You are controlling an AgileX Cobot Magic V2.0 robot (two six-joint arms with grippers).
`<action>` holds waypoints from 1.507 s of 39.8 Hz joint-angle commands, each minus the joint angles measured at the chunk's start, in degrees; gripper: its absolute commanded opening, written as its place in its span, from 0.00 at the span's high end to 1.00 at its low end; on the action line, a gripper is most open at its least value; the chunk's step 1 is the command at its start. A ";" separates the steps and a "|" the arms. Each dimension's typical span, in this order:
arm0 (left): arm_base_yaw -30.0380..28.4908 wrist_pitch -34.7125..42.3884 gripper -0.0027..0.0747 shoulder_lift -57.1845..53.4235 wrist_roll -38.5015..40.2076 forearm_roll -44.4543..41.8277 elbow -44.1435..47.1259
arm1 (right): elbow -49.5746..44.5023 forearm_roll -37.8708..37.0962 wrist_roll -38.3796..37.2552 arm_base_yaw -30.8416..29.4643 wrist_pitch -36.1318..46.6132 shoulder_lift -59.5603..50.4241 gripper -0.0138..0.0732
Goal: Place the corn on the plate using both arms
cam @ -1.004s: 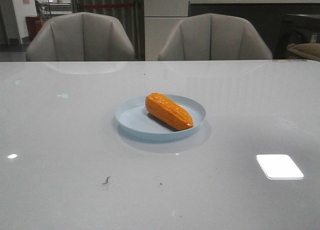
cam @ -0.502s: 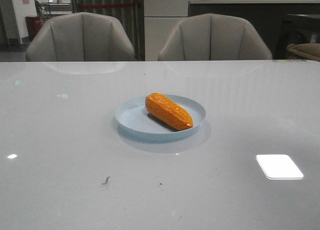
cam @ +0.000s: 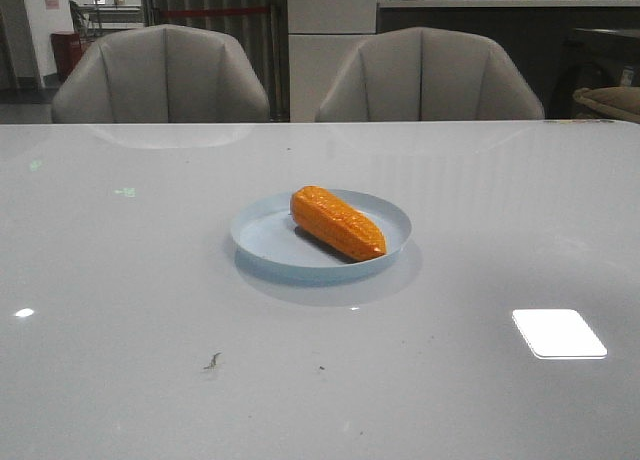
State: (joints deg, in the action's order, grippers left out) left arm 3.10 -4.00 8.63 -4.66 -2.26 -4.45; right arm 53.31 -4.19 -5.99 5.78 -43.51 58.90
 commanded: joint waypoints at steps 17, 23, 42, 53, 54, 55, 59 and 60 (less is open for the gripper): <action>-0.62 -2.46 0.84 -9.01 0.11 -0.15 7.23 | 1.53 -0.48 0.25 -0.41 3.05 -1.00 0.16; -0.62 -2.46 0.84 -9.01 0.11 -0.15 7.23 | 1.53 -0.48 0.25 -0.41 3.05 -1.00 0.16; -0.62 -2.46 0.84 -9.01 0.11 -0.15 7.23 | 1.53 -1.21 0.32 -0.41 3.00 -1.00 0.16; -0.62 -2.46 0.84 -9.01 0.11 -0.15 7.23 | -2.24 -6.92 0.32 -0.41 6.94 -4.34 0.16; -0.62 -2.46 0.84 -9.01 0.11 -0.15 7.23 | -2.69 -6.86 0.32 -0.41 7.69 -5.15 0.16; -0.62 -2.46 0.84 -9.01 0.11 -0.15 7.23 | -3.69 -6.75 0.32 -0.41 8.54 -6.25 0.16; -0.62 -2.46 0.84 -9.01 0.11 -0.15 7.23 | -7.50 -5.40 0.32 -0.41 14.00 -9.82 0.16; -0.62 -2.46 0.84 -9.01 0.11 -0.15 7.23 | -8.43 -4.96 0.32 -0.41 15.54 -10.87 0.17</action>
State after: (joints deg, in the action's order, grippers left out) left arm 2.57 -10.99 -0.37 -4.66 -2.34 0.59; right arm 45.50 -9.29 -5.99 5.78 -36.27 51.26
